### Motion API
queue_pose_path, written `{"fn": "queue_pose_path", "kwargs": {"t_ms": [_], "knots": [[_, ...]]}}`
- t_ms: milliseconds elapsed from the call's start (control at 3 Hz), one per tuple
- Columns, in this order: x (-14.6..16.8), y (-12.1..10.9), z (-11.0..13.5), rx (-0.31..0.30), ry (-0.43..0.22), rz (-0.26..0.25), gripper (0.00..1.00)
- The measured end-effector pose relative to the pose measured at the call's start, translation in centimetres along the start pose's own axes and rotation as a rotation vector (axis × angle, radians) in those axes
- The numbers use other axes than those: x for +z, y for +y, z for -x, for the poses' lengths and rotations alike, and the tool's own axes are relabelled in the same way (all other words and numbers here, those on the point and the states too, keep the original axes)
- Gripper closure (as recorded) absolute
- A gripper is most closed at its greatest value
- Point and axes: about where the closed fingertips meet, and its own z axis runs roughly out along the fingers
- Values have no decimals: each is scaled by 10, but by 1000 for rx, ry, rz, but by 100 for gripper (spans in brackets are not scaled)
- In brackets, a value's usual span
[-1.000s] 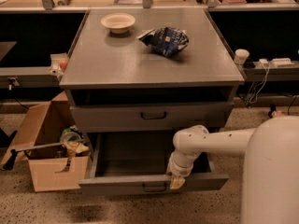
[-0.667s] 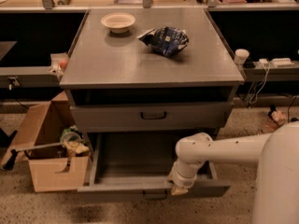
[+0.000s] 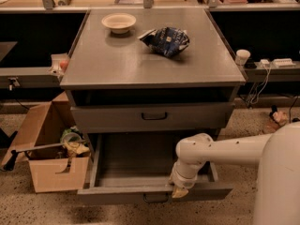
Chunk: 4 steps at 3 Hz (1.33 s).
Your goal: Open middle drawer
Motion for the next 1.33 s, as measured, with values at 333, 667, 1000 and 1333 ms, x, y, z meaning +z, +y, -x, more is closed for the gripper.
{"fn": "queue_pose_path", "kwargs": {"t_ms": [333, 667, 1000, 1333], "knots": [[0, 0, 0, 0, 0, 0, 58], [0, 0, 0, 0, 0, 0, 27], [0, 0, 0, 0, 0, 0, 4], [0, 0, 0, 0, 0, 0, 0]]}}
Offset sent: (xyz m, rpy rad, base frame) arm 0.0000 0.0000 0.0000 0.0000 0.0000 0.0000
